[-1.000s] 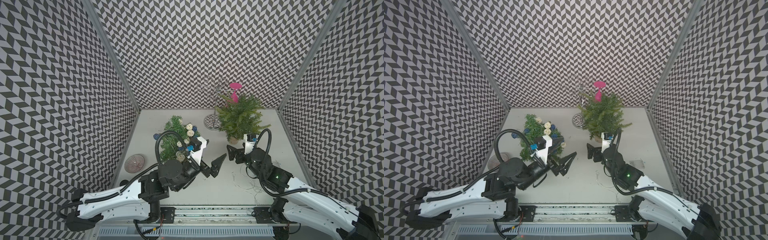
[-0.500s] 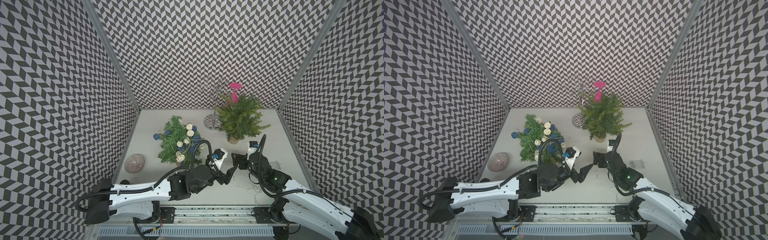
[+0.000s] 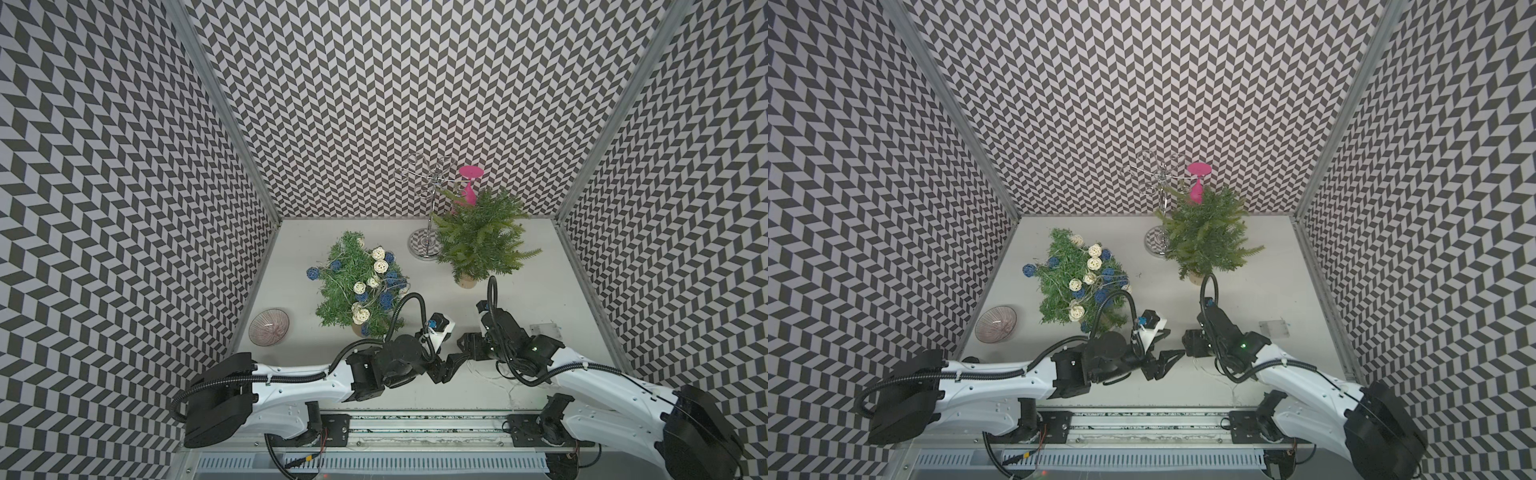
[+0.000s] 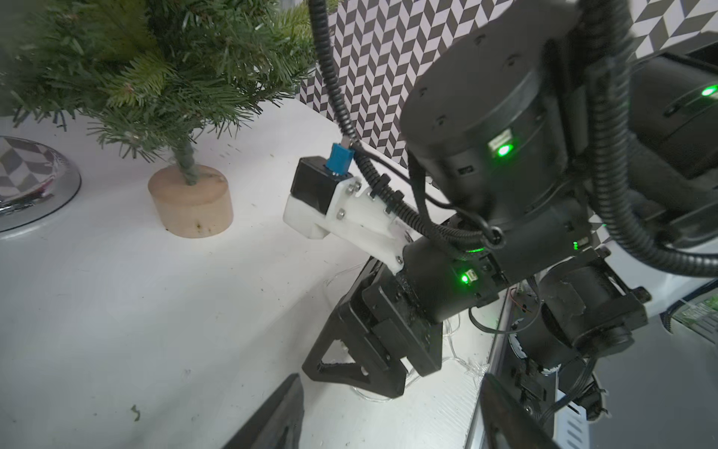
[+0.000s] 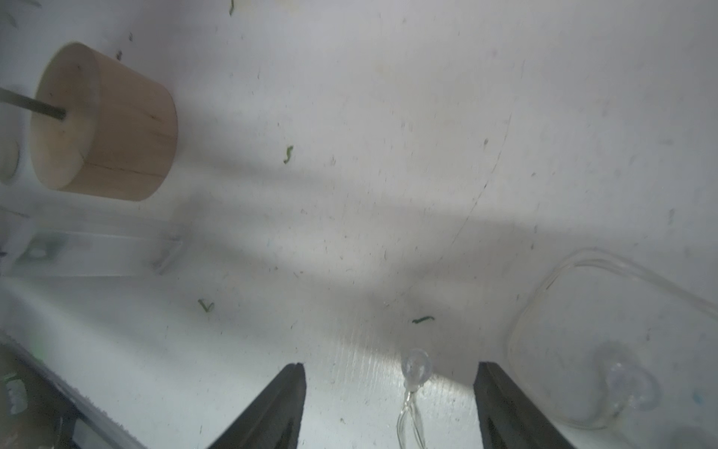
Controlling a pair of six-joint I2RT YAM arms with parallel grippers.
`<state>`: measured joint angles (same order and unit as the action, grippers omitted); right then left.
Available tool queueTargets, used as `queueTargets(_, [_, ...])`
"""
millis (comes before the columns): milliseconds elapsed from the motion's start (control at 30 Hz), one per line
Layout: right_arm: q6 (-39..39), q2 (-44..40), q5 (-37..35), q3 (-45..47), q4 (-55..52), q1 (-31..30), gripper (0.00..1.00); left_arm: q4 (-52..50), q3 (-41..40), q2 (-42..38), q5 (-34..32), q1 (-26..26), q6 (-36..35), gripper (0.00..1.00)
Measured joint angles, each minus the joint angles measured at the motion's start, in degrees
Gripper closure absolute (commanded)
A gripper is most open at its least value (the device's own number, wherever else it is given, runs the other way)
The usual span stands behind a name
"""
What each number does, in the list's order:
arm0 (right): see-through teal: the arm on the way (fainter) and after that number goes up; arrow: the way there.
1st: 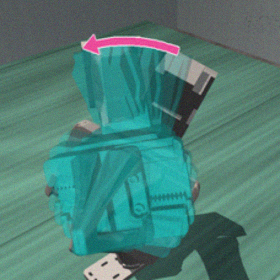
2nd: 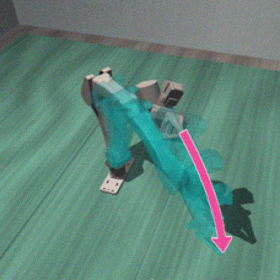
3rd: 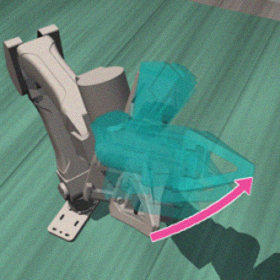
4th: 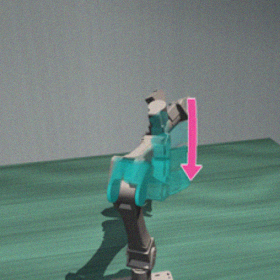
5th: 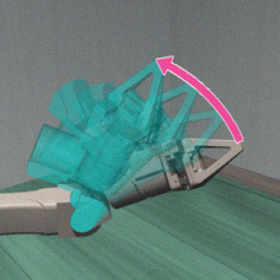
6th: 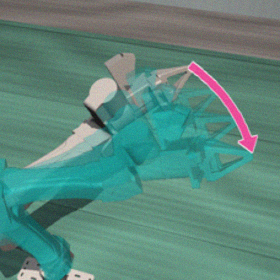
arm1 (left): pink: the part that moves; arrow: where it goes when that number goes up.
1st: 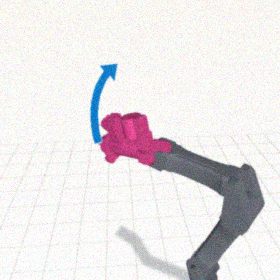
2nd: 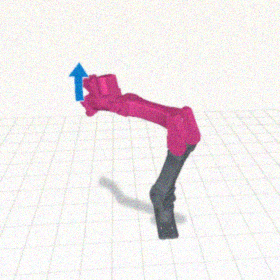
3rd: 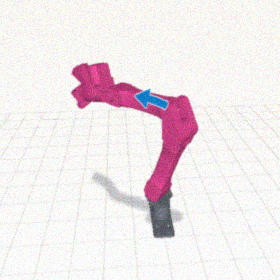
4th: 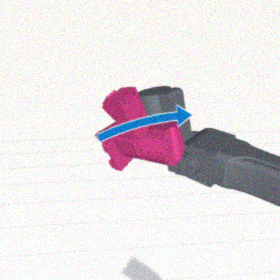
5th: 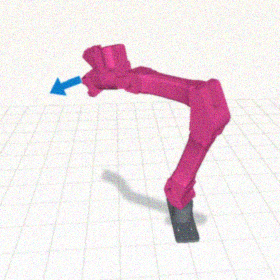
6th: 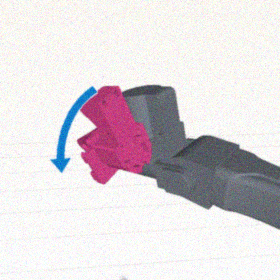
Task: Wrap string light around the christmas tree
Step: Pick up the light string from the center of the board.
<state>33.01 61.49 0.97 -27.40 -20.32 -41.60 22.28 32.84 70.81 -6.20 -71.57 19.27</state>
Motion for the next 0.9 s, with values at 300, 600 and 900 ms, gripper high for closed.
queueTargets(300, [2.19, 1.11, 0.68, 3.78, -1.7, -4.72, 0.5, 2.69, -0.79, 0.09, 2.75, 0.37, 0.39, 0.28])
queueTargets(600, [4.5, 6.32, -5.2, 2.64, 1.64, -7.85, 0.82, 3.85, -3.37, -0.76, 3.56, 2.99, 1.22, 0.28])
queueTargets(900, [4.09, 14.97, -8.63, 0.31, 12.92, -6.19, 0.91, 5.44, -5.77, -2.58, 4.17, 3.39, 1.42, 0.27])
